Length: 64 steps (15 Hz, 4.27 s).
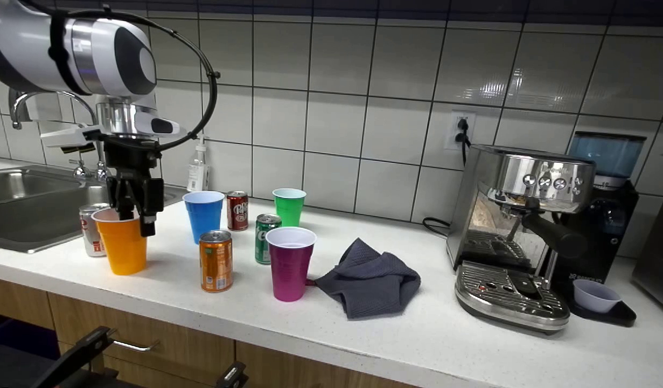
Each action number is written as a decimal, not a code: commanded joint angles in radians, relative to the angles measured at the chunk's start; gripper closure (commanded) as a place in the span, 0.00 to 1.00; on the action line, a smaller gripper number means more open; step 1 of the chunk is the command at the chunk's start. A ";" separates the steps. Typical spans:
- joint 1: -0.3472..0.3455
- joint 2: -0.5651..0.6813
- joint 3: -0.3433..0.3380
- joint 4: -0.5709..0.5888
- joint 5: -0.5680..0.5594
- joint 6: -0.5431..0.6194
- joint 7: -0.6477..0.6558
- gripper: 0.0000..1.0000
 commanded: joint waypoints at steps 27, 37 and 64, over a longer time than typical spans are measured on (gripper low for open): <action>-0.003 -0.310 -0.010 -0.104 0.172 -0.028 -0.159 0.98; -0.023 -0.449 -0.012 -0.068 0.205 -0.162 -0.273 0.98; -0.109 -0.217 -0.077 0.238 0.158 -0.224 -0.469 0.98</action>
